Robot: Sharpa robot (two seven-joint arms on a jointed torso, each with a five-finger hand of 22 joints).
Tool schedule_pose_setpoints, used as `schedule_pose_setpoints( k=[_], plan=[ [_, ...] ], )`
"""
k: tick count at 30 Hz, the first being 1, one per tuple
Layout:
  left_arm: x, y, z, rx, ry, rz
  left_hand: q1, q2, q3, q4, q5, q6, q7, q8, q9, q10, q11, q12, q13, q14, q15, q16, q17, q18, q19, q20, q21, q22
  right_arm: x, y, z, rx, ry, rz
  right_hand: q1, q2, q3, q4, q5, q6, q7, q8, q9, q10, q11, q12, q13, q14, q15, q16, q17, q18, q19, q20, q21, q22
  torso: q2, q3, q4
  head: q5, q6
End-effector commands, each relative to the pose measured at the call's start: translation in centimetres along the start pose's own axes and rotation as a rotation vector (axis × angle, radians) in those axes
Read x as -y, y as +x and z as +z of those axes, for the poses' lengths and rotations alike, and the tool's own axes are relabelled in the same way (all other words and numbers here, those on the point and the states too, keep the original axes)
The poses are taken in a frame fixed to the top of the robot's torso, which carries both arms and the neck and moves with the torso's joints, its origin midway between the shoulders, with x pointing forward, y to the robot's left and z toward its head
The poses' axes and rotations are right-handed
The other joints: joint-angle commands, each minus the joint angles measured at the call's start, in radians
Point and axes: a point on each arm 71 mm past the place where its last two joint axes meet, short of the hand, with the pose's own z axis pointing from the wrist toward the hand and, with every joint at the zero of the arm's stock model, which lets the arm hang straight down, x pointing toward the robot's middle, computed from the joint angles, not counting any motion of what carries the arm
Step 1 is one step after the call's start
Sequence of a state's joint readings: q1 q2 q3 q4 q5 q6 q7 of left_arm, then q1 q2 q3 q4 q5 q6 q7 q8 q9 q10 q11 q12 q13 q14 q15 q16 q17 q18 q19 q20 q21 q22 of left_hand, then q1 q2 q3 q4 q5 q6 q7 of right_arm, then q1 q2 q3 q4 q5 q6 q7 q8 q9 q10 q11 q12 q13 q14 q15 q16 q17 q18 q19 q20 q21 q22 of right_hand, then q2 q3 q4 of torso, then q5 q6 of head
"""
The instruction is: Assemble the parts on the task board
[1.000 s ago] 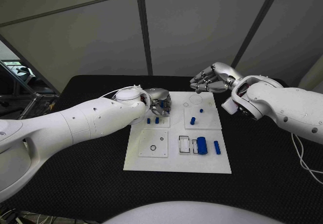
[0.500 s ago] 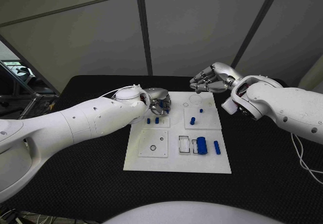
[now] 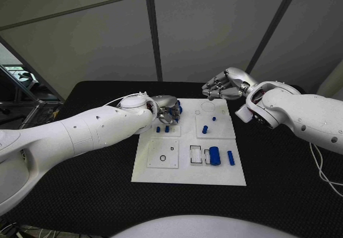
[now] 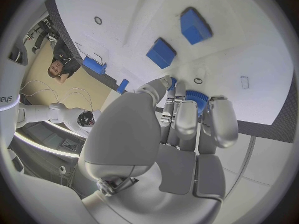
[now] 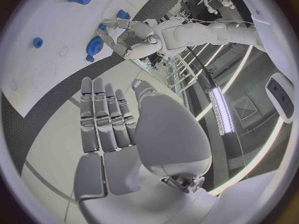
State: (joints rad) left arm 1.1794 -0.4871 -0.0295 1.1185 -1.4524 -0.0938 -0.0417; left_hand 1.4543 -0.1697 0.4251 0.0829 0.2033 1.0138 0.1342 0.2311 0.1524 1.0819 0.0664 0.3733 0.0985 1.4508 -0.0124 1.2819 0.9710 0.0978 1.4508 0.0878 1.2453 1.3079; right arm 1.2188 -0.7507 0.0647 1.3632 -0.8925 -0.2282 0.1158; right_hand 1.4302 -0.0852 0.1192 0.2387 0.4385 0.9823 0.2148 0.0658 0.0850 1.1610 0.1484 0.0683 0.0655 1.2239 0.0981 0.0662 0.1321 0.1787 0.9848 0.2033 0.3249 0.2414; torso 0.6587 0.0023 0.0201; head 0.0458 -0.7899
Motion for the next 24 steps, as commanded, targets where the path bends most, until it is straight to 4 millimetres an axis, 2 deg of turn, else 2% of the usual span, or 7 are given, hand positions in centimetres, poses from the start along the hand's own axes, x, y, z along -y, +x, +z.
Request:
schedule_pose_setpoints(
  k=[1, 4, 10, 17, 24],
  plan=[
    [0.0, -0.8, -0.3, 0.027, 0.000, -0.031, -0.003, -0.003, 0.008, 0.000, -0.004, 0.006, 0.002, -0.007, -0.002, 0.007, 0.002, -0.008, 0.001, 0.005, 0.000, 0.004, 0.000, -0.023, 0.006, -0.002, 0.004, 0.024, -0.1, 0.0, 0.0, -0.005, -0.008, -0.001, -0.006, 0.003, 0.002, -0.006, 0.002, -0.008, 0.000, -0.002, -0.002, -0.007, 0.000, -0.001, 0.000, -0.007, 0.002, -0.002, -0.001, 0.003, 0.008, 0.003, -0.007, -0.001, 0.000, 0.0003, 0.0006, 0.004, 0.009],
    [0.1, -1.7, -0.6, 0.053, 0.005, -0.045, -0.004, -0.003, 0.009, 0.000, -0.004, 0.006, 0.002, -0.008, -0.002, 0.008, 0.002, -0.010, 0.000, 0.005, 0.000, 0.004, 0.000, -0.023, 0.005, -0.002, 0.003, 0.023, -0.1, -0.1, 0.0, -0.004, -0.007, -0.002, -0.006, 0.003, 0.002, -0.006, 0.002, -0.008, 0.000, -0.002, -0.002, -0.007, 0.000, -0.001, 0.000, -0.007, 0.002, -0.002, -0.001, 0.003, 0.008, 0.003, -0.007, -0.001, 0.000, -0.0014, 0.0015, 0.003, 0.013],
    [-0.1, -3.0, -1.3, 0.084, 0.007, -0.060, -0.005, -0.004, 0.011, -0.001, -0.004, 0.009, 0.002, -0.009, -0.003, 0.012, 0.002, -0.012, 0.000, 0.005, -0.001, 0.004, -0.001, -0.023, 0.005, -0.003, 0.003, 0.024, 0.0, -0.1, 0.0, -0.003, -0.005, -0.002, -0.006, 0.003, 0.002, -0.006, 0.002, -0.008, 0.000, -0.002, -0.002, -0.007, 0.000, -0.001, 0.000, -0.007, 0.002, -0.002, -0.001, 0.003, 0.008, 0.003, -0.007, -0.001, 0.001, 0.0001, -0.0006, 0.007, 0.016],
    [-1.1, -3.3, -2.2, 0.077, -0.015, -0.061, -0.010, -0.007, 0.012, -0.001, -0.005, 0.013, 0.001, -0.011, -0.004, 0.017, 0.002, -0.017, 0.000, 0.005, -0.001, 0.004, -0.003, -0.023, 0.005, -0.003, 0.002, 0.024, 0.1, -0.1, 0.0, -0.003, -0.004, -0.003, -0.006, 0.003, 0.002, -0.006, 0.002, -0.008, 0.000, -0.002, -0.002, -0.007, 0.000, -0.001, 0.000, -0.007, 0.002, -0.002, -0.001, 0.003, 0.008, 0.003, -0.007, -0.001, -0.001, -0.0002, 0.0017, 0.010, 0.014],
    [-2.4, -3.3, -3.0, 0.063, -0.045, -0.061, -0.014, -0.008, 0.012, -0.001, -0.006, 0.017, 0.001, -0.012, -0.004, 0.022, 0.001, -0.020, 0.000, 0.005, -0.001, 0.004, -0.004, -0.023, 0.005, -0.003, 0.002, 0.025, 0.1, -0.2, 0.0, -0.003, -0.002, -0.003, -0.006, 0.003, 0.003, -0.006, 0.002, -0.008, -0.001, -0.001, -0.001, -0.007, 0.000, 0.000, 0.000, -0.006, 0.002, -0.002, -0.002, 0.003, 0.008, 0.003, -0.007, -0.002, 0.001, -0.0009, -0.0003, 0.010, 0.014]
  ],
)
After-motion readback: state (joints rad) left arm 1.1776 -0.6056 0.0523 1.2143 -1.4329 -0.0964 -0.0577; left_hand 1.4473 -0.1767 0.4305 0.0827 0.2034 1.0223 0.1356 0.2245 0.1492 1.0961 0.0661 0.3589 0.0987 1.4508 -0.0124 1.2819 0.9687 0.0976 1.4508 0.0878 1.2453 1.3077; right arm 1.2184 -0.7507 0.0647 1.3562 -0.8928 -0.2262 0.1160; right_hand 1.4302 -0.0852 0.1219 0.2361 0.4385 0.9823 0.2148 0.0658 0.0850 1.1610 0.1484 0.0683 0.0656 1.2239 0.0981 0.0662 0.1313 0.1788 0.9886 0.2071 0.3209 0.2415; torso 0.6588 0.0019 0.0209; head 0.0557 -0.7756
